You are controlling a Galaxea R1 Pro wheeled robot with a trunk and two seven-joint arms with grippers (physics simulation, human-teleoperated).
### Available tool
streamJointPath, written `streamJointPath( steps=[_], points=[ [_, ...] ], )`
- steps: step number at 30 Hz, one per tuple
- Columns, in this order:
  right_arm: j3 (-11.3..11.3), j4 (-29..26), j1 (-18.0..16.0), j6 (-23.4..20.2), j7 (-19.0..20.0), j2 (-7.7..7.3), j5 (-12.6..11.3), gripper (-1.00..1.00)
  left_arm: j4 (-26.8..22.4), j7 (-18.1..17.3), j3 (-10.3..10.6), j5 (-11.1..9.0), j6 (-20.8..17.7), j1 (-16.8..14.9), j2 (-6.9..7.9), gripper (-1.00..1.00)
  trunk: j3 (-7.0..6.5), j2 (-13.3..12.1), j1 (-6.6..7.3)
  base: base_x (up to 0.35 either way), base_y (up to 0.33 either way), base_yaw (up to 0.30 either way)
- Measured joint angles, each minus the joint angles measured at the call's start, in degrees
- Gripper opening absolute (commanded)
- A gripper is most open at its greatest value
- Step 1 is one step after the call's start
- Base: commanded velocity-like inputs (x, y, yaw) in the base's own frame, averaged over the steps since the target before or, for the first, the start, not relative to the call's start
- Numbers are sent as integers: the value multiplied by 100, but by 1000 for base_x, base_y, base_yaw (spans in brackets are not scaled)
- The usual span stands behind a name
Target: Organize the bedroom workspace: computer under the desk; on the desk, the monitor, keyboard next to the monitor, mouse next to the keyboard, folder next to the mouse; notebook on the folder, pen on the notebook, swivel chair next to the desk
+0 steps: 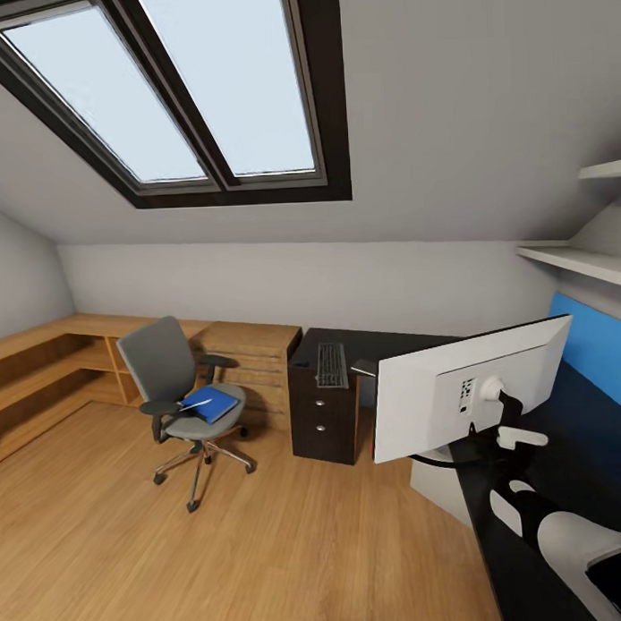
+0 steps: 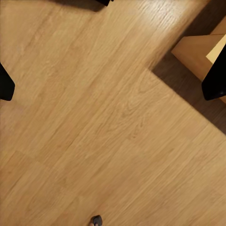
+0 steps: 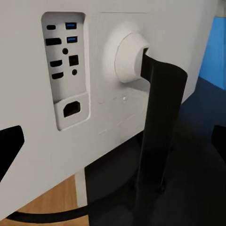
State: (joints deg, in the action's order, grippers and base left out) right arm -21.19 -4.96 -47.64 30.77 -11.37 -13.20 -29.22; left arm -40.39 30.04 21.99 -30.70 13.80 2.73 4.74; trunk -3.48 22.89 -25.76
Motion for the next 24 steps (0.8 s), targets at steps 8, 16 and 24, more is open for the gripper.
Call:
streamJointPath(
  steps=[8,16,24],
  points=[
    [-2,28,0,59,-23,9,13,100,-6,-6,8,-4,0,0,-8,100,0,0,0,0,0,0],
    [-6,32,0,64,-33,20,0,100,-6,-5,9,1,0,0,-9,100,0,0,0,0,0,0],
    [-4,78,1,219,-48,19,-27,100,-4,-5,16,0,0,-1,-9,100,-10,0,0,0,0,-95]
  ],
)
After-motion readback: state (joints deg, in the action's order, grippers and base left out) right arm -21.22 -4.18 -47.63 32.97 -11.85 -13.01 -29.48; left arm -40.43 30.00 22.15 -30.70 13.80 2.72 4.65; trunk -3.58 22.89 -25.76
